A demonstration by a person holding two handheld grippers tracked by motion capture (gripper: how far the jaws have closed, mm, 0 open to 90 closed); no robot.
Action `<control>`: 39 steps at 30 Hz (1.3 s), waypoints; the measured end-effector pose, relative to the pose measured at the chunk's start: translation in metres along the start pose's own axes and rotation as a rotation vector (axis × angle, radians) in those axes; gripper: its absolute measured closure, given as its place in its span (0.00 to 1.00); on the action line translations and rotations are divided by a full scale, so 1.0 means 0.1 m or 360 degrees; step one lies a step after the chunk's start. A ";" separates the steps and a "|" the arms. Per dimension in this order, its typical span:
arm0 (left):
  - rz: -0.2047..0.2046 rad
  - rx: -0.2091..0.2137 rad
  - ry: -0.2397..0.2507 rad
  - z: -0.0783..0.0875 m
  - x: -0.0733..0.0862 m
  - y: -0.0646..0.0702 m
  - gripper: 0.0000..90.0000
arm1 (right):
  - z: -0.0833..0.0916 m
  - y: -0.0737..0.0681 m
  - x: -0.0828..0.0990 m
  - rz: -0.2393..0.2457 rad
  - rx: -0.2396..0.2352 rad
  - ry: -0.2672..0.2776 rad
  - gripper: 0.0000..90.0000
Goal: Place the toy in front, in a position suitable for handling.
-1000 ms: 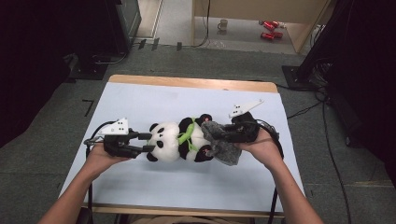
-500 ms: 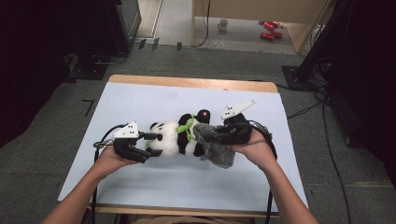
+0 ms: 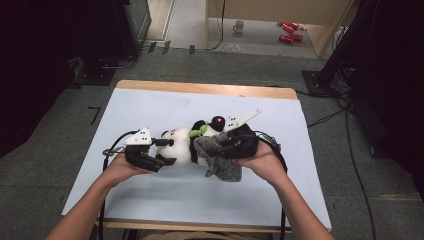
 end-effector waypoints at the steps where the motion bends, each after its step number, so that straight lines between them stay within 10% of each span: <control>1: -0.0018 -0.0008 -0.0007 -0.01 0.01 0.00 0.25 | -0.01 -0.04 -0.02 0.0014 -0.0010 -0.0001 0.86; 10: -0.0178 -0.0228 -0.0042 -0.07 0.01 -0.02 0.46 | -0.22 -0.07 0.03 0.0003 -0.0010 -0.0065 0.86; 18: -0.0196 -0.0204 -0.0069 -0.07 -0.03 -0.01 0.79 | -0.30 0.13 0.09 -0.0040 0.0068 -0.0084 0.86; 30: 0.0290 0.0182 0.0026 0.15 -0.30 0.03 0.88 | -0.11 0.20 -0.10 -0.0040 0.0091 0.0033 0.86; 39: 0.0627 0.0118 -0.0029 0.00 -0.39 -0.08 0.87 | -0.17 0.25 -0.34 -0.0032 0.0107 0.0095 0.86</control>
Point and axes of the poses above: each handheld gripper's, and its own axes: z roughly backward along the jaws, x roughly out of its underside, y roughly to its right, the point moved 6 cm from there along -z, roughly forward along the jaws, and after that the axes turned 3 degrees about z, right-handed, at the moved point
